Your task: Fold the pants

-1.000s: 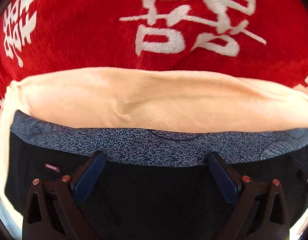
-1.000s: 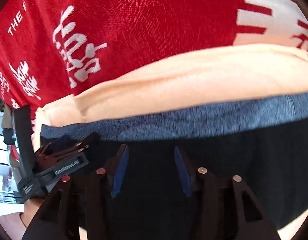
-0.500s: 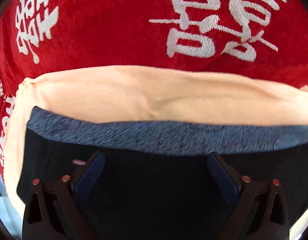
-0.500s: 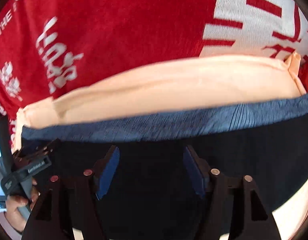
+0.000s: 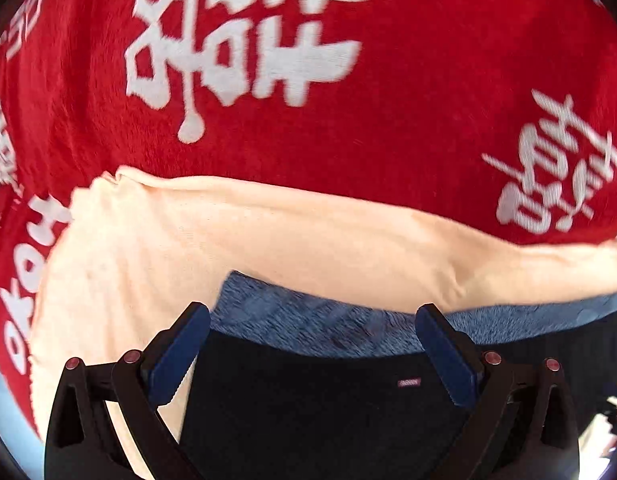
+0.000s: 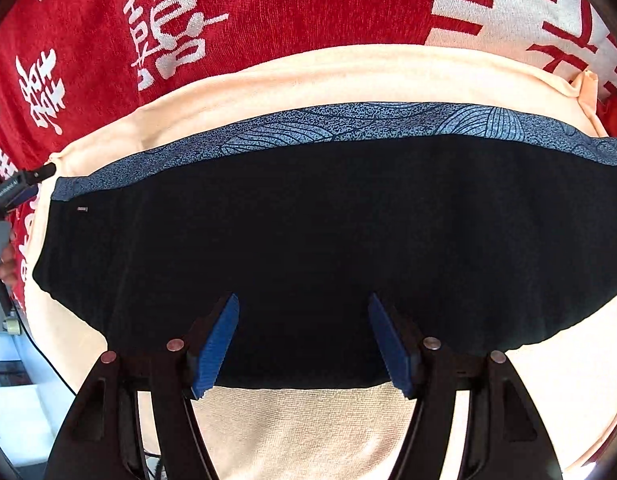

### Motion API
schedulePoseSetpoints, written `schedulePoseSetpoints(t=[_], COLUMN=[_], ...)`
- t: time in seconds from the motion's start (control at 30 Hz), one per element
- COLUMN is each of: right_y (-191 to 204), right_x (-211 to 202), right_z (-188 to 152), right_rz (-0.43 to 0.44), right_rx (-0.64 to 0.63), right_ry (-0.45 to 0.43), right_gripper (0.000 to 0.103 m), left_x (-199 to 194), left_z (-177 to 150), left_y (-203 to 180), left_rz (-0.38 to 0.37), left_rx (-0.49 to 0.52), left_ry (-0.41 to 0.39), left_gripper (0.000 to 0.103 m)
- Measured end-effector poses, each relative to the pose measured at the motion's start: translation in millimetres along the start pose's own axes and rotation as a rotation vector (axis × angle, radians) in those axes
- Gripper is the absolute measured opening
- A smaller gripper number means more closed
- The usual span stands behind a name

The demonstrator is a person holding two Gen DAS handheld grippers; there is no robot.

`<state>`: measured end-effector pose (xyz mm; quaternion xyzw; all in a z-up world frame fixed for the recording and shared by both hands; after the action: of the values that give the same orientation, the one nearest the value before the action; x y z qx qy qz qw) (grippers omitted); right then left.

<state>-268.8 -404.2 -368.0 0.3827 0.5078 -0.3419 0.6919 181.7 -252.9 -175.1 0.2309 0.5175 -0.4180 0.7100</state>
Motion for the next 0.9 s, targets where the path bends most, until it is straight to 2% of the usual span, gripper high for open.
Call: schedulePoseSetpoints(t=[0.1, 0.2, 0.23, 0.27, 0.3, 0.33, 0.37, 0.43, 0.47, 0.53, 0.67, 0.8, 0.83, 0.87, 0.9], right_y=[-0.2, 6.3, 9.1, 10.8, 11.2, 13.4, 13.6, 18.4, 21.0, 23.9, 35.3, 41.8, 41.2, 40.0, 39.9], right_x=[0.3, 2.3, 2.8, 2.5, 1.3, 1.3, 1.0, 0.2, -0.6, -4.2, -4.6, -2.2, -2.9, -4.1, -3.8], right_z=[-2.8, -1.2, -1.5, -2.2, -3.6, -3.3, -4.1, -4.2, -4.4, -8.1, -9.7, -7.1, -7.7, -8.4, -7.8], right_rz=[0.012, 0.003, -0.005, -0.01, -0.011, -0.009, -0.005, 0.0, -0.001, 0.007, 0.007, 0.014, 0.015, 0.016, 0.02], right_rx=[-0.005, -0.029, -0.04, -0.051, -0.057, -0.064, -0.067, -0.08, -0.086, -0.093, -0.113, -0.117, -0.117, -0.114, -0.109], right_ry=[0.002, 0.006, 0.009, 0.014, 0.017, 0.024, 0.029, 0.039, 0.04, 0.047, 0.052, 0.056, 0.056, 0.056, 0.056], right_gripper=[0.071, 0.069, 0.065, 0.056, 0.051, 0.038, 0.026, 0.023, 0.022, 0.022, 0.022, 0.022, 0.022, 0.022, 0.022], left_x=[9.4, 24.5, 29.2, 33.1, 35.0, 35.9, 37.4, 35.5, 31.2, 23.5, 24.4, 17.5, 18.4, 19.0, 21.2], left_z=[3.9, -6.1, -8.4, -13.1, -15.9, -18.0, -18.9, -18.2, -17.1, -15.8, -21.5, -16.9, -16.3, -16.1, -16.5], left_y=[20.4, 32.2, 34.3, 33.1, 32.0, 31.0, 32.8, 41.6, 46.2, 54.6, 62.4, 64.0, 64.0, 63.7, 62.6], left_rz=[-0.067, -0.08, -0.097, -0.115, -0.117, -0.12, -0.114, -0.161, -0.181, -0.138, -0.104, -0.193, -0.2, -0.202, -0.196], left_rx=[-0.005, 0.02, 0.022, 0.018, 0.017, 0.026, 0.038, 0.004, -0.015, -0.015, 0.014, -0.056, -0.052, -0.044, -0.034], left_ry=[0.056, 0.114, 0.133, 0.16, 0.172, 0.176, 0.183, 0.18, 0.173, 0.159, 0.165, 0.157, 0.166, 0.174, 0.177], left_gripper=[0.103, 0.098, 0.084, 0.073, 0.071, 0.058, 0.052, 0.049, 0.041, 0.017, 0.018, 0.018, 0.028, 0.042, 0.049])
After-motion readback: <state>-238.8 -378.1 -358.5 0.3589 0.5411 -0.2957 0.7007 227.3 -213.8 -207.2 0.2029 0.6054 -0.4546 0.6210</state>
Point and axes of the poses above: each gripper's, at about its wrist camera, not at the fingertips, and x roughly the way its jaws point, y to its left, z to its top, the point moved 2 cm from there along x, roughly the way its jaws point, and after that the axes turned 2 degrees about -z, right-handed, at the moved point
